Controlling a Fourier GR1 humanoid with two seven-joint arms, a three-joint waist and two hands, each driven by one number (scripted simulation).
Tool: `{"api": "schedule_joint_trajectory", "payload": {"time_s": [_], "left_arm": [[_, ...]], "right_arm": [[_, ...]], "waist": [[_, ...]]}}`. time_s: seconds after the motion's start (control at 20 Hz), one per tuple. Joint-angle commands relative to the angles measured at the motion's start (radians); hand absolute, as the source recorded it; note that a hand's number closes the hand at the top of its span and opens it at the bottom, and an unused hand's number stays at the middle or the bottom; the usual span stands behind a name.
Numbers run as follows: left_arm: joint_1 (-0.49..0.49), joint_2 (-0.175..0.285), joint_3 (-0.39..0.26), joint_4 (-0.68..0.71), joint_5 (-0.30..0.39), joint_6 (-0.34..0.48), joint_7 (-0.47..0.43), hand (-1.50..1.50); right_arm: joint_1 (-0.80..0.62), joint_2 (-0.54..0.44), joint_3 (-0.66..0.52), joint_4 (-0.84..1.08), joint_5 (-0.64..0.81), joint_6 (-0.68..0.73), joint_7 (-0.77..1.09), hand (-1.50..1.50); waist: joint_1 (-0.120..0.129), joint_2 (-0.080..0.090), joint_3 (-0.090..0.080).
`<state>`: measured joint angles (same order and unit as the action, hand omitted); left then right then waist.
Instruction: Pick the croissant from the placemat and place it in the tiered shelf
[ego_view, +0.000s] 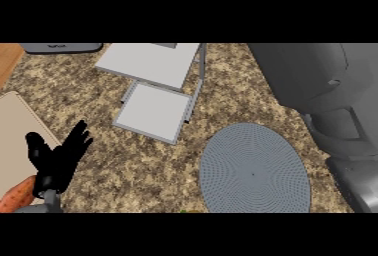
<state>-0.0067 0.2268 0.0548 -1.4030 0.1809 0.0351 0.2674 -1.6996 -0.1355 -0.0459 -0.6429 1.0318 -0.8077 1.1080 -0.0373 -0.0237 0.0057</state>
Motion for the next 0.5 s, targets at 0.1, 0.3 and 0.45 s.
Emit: {"api": "schedule_joint_trajectory", "payload": {"time_s": [0.1, 0.3, 0.45], "left_arm": [[0.022, 0.005, 0.024, 0.032, 0.000, 0.020, 0.023, 0.00], [0.090, -0.001, 0.017, 0.039, -0.004, -0.005, -0.023, 0.00], [0.054, -0.016, 0.023, 0.037, -0.005, 0.030, 0.008, 0.00]], "right_arm": [[0.067, -0.061, -0.070, -0.178, 0.030, 0.000, 0.184, -1.50], [0.153, -0.052, -0.081, -0.349, 0.013, 0.101, 0.175, -1.50], [0.242, -0.021, -0.057, -0.489, 0.024, 0.140, 0.178, -1.50]], "waist": [[-0.044, -0.012, -0.002], [-0.044, -0.014, -0.003], [-0.056, -0.012, -0.003]]}}
